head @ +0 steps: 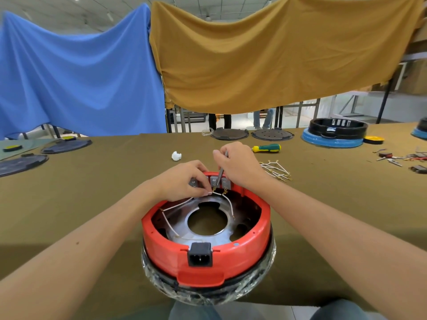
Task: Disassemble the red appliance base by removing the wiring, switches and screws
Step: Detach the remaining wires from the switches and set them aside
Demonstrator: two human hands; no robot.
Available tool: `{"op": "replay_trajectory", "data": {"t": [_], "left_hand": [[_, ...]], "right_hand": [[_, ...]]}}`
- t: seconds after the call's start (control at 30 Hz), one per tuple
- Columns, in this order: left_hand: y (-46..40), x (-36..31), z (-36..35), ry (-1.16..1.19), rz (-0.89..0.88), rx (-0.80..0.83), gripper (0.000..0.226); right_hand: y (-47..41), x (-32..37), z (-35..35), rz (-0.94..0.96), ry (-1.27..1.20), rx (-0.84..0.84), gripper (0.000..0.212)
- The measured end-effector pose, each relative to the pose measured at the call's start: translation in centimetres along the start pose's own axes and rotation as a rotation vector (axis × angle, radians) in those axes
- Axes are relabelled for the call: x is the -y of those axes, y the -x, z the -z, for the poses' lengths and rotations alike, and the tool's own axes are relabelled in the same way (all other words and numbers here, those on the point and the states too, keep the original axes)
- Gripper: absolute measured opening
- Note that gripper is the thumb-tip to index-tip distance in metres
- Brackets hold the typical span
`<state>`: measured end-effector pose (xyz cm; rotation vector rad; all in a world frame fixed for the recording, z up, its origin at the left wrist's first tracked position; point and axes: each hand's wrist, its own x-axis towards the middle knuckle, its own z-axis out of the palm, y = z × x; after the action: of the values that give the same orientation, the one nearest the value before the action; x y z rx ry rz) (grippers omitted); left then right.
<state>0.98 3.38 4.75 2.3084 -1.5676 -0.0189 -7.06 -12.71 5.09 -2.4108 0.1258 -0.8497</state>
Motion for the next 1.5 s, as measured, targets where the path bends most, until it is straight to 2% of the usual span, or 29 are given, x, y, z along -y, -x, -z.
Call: {"op": "replay_trajectory", "data": {"t": [0.2,0.4,0.57,0.73,1.03,1.13,1.23,1.33,1.5], "left_hand": [[0.0,0.0,-0.1,0.004,0.000,0.004,0.009],[0.3,-0.1,0.1,0.019,-0.015,0.025,0.012],[0.2,-0.1,0.0,0.000,-0.012,-0.017,0.011],[0.2,-0.1,0.0,0.002,-0.016,0.011,0.011],[0.1,-0.1,0.1,-0.007,-0.021,0.023,0.011],[0.1,0.0,0.0,-0.009,-0.010,0.013,0.011],[0.1,0.0,0.0,-0.010,0.009,0.003,0.009],[0.0,0.1,-0.1,-0.018,0.020,0.001,0.009],[0.0,0.2,-0.1,-0.004,0.021,0.007,0.009]], "right_hand": [[0.4,0.5,-0.6,0.091,0.119,0.043,0.050],[0.1,0.2,-0.3,0.057,0.021,-0.044,0.048],[0.0,-0.2,-0.2,0.040,0.020,-0.018,0.049],[-0.2,-0.6,-0.2,0.010,-0.012,0.003,0.051],[-0.4,-0.7,0.0,-0.082,-0.105,0.057,0.044],[-0.2,-0.5,0.0,-0.040,-0.078,0.032,0.046],[0.2,-0.2,-0.2,0.082,0.002,-0.021,0.050],[0.6,0.2,-0.3,0.173,0.086,0.001,0.052],[0.7,0.3,-0.1,0.188,0.092,0.041,0.050]]}}
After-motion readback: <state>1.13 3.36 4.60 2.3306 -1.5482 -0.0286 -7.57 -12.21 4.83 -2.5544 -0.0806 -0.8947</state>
